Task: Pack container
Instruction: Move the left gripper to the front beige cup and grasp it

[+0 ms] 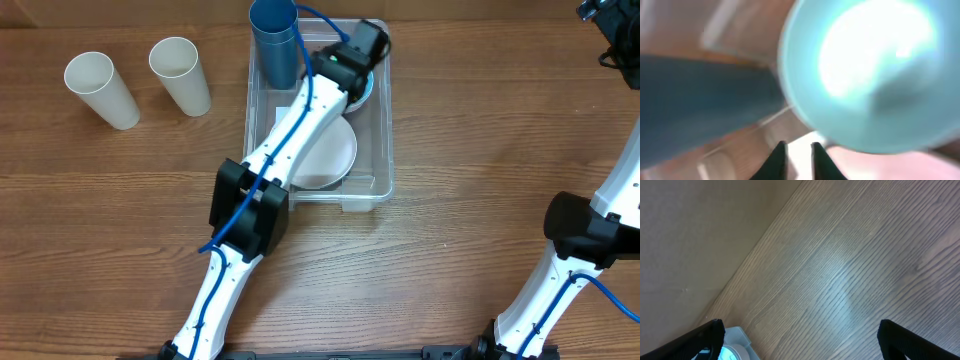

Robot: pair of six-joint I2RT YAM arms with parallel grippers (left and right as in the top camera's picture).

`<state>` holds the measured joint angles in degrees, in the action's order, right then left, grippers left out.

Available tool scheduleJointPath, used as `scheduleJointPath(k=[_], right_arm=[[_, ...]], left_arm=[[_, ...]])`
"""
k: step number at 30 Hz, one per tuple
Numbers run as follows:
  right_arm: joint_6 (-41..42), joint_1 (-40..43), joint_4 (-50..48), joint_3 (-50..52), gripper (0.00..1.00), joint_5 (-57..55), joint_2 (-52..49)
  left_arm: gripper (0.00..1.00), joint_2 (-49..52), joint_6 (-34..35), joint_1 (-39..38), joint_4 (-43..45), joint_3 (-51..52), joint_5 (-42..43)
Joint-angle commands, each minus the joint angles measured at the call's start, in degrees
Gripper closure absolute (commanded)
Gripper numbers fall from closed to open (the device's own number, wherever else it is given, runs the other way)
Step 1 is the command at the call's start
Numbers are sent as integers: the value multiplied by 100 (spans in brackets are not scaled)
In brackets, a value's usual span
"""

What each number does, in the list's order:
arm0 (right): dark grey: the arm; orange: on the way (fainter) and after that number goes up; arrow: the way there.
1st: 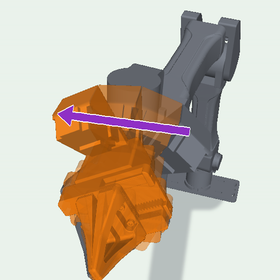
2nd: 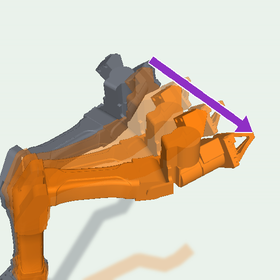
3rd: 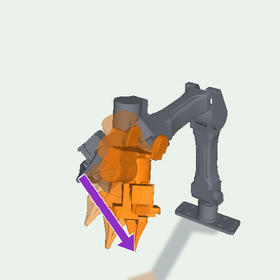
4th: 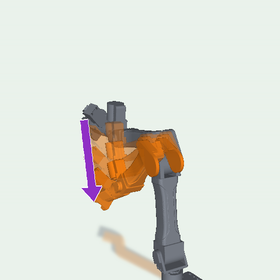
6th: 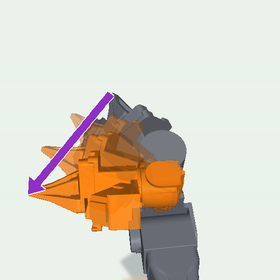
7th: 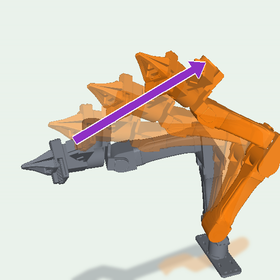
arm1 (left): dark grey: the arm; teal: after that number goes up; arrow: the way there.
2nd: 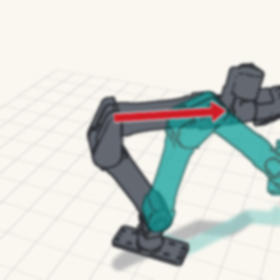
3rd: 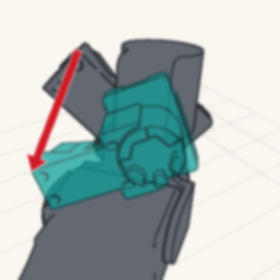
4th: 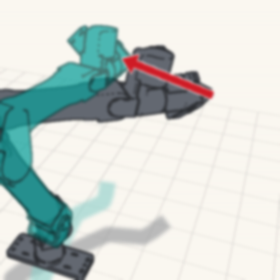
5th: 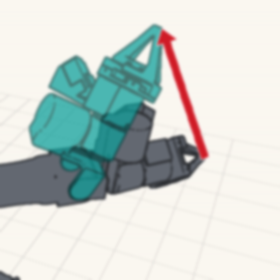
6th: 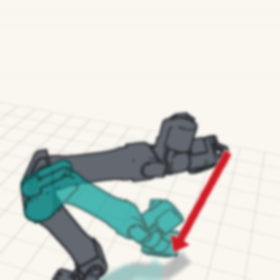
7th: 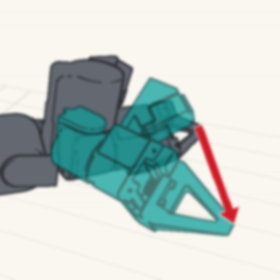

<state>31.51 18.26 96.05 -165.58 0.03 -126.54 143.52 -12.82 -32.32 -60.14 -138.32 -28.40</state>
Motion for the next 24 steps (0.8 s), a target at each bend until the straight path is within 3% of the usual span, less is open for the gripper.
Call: scheduleJointPath(k=[1,6,9,13,20,24], right_arm=[[24,-20,-13,-33,0,-13,31],[24,-20,-13,-33,0,-13,31],[24,-20,-13,-33,0,-13,31],[24,-20,-13,-33,0,-13,31],[24,-20,-13,-33,0,-13,31],[24,-17,-13,-33,0,-13,31]], left_arm=[[65,-828,525,-44,-168,-20,407],[38,-2691,857,717,-935,-46,1010],[36,-3193,911,1711,-1239,-44,1657],[38,-2765,942,3276,-1639,-42,3477],[43,-1539,940,3552,-1641,-42,3644],[43,-1362,636,3539,-1517,-42,3598]])
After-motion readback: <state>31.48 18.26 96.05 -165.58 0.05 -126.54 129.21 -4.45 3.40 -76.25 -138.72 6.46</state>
